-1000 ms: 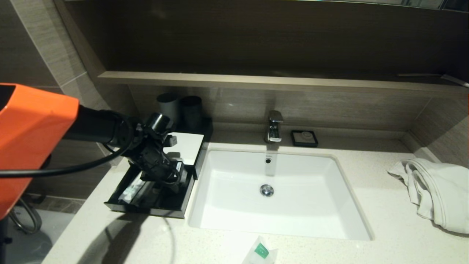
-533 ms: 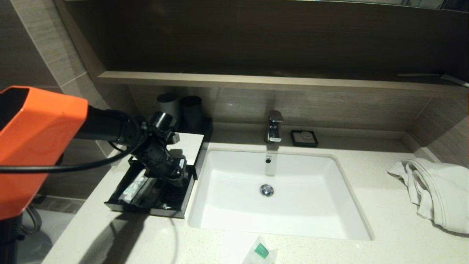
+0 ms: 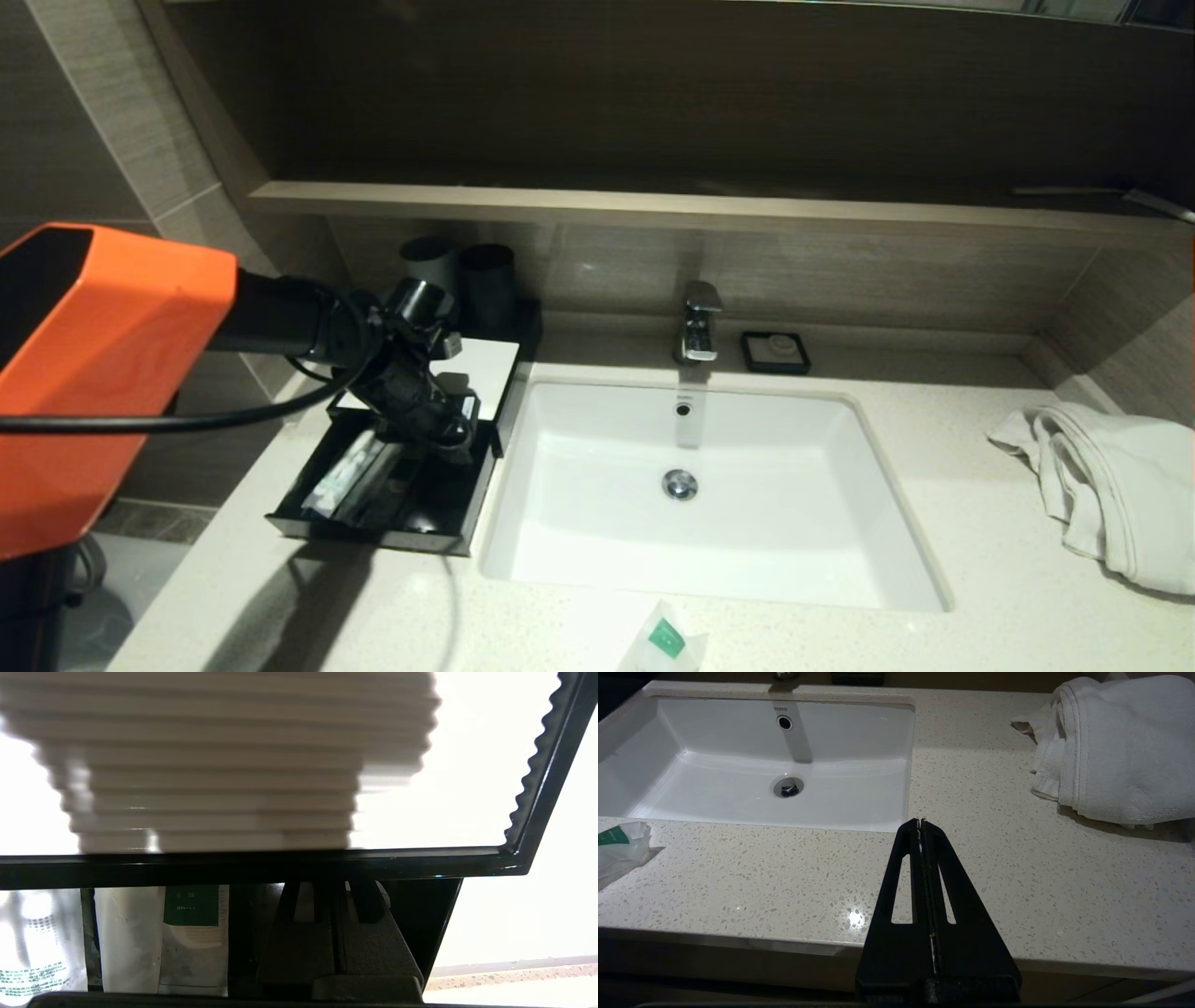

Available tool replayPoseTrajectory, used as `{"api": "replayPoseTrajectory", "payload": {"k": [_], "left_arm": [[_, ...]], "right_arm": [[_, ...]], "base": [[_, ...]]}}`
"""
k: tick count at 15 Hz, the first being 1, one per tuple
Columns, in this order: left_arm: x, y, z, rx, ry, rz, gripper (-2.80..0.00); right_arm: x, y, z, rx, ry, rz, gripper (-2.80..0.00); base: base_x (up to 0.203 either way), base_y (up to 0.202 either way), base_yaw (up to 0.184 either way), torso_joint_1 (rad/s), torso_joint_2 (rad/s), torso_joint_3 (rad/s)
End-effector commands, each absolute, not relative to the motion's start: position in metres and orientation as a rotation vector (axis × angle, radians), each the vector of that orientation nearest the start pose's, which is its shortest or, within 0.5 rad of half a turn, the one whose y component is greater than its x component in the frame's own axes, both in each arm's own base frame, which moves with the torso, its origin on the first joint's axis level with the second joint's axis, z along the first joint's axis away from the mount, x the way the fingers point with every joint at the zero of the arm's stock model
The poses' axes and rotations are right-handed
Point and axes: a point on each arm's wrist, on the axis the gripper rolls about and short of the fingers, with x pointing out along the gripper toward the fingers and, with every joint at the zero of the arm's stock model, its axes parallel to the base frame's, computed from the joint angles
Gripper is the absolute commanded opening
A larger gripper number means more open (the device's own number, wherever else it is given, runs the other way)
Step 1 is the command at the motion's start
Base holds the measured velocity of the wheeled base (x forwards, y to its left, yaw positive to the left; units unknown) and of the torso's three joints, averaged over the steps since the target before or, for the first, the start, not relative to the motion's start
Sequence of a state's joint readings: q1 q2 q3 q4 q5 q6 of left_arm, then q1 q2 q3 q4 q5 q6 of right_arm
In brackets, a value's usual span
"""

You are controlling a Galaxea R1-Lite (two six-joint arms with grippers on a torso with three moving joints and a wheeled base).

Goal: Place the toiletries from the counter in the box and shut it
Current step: Place the bathroom toiletry into the drawer

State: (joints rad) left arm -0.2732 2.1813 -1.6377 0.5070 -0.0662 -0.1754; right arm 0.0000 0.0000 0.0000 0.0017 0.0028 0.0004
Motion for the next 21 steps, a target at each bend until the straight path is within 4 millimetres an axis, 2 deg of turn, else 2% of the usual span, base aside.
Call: {"api": "replayPoseTrajectory", "payload": {"k": [1,8,12,17,21], "left_arm": [[0.395,-0.112,0.130,-0.051,1.080,-0.213,0.00],[0.386,-0.110,0.141,-0.050,1.079,-0.211,0.00],[0.372,-0.102,0.159,-0.060,1.062,-0.202,0.00],[0.356,-0.090,0.166,-0.023,1.052,-0.108,0.00],[0.332,-0.083,0.197,-0.038,0.972,-0.109,0.00]], "right_arm": [[-0.023,0.000,0.075,0.001,0.002,0.003,-2.80],[-0.023,0.000,0.075,0.000,0.002,0.003,-2.80],[-0.023,0.000,0.075,0.000,0.002,0.003,-2.80],[-0.023,0.000,0.075,0.000,0.002,0.003,-2.80],[-0.023,0.000,0.075,0.000,0.002,0.003,-2.80]], "base": [[0.000,0.000,0.000,0.000,0.00,0.000],[0.000,0.000,0.000,0.000,0.00,0.000],[0.000,0.000,0.000,0.000,0.00,0.000],[0.000,0.000,0.000,0.000,0.00,0.000],[0.000,0.000,0.000,0.000,0.00,0.000]]}}
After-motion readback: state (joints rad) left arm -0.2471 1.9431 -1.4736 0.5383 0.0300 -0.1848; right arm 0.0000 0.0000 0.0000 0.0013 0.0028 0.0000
